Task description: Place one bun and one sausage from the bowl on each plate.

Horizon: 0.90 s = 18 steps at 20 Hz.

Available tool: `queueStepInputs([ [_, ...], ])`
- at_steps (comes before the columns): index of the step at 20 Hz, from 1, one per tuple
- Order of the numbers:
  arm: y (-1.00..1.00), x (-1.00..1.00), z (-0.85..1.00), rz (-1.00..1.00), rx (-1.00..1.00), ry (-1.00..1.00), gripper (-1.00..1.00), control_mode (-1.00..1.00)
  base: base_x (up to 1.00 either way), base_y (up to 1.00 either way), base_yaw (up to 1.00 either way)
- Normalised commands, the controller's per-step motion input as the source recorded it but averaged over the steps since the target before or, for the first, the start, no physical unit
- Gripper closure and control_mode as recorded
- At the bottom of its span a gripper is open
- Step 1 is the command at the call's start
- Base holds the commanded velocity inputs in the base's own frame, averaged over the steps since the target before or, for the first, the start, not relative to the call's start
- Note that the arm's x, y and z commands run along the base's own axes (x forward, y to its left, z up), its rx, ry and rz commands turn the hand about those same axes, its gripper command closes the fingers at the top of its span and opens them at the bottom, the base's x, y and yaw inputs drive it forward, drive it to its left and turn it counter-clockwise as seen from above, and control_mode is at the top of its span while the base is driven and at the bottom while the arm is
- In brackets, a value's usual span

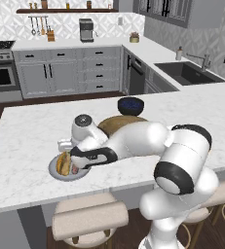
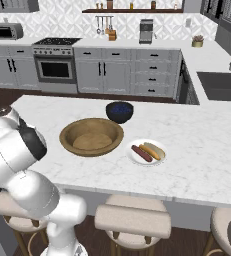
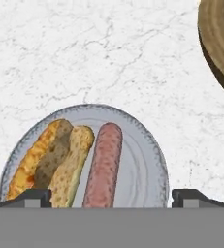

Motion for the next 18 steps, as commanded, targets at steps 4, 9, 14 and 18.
queueStepInputs([
  [4,-0.51,-0.22,0.66,0.0,0.01,0.0,-1.0,-1.0,0.0,0.0,0.0],
  [9,-0.66,-0.36,0.52,0.0,0.0,-0.06,-1.0,-1.0,0.0,0.0,0.0],
  [14,-0.74,-0.08,0.64,0.01,-0.09,0.0,-1.0,-1.0,0.0,0.0,0.0],
  [18,-0.8,-0.16,0.62,0.0,-0.02,0.01,-1.0,-1.0,0.0,0.0,0.0],
])
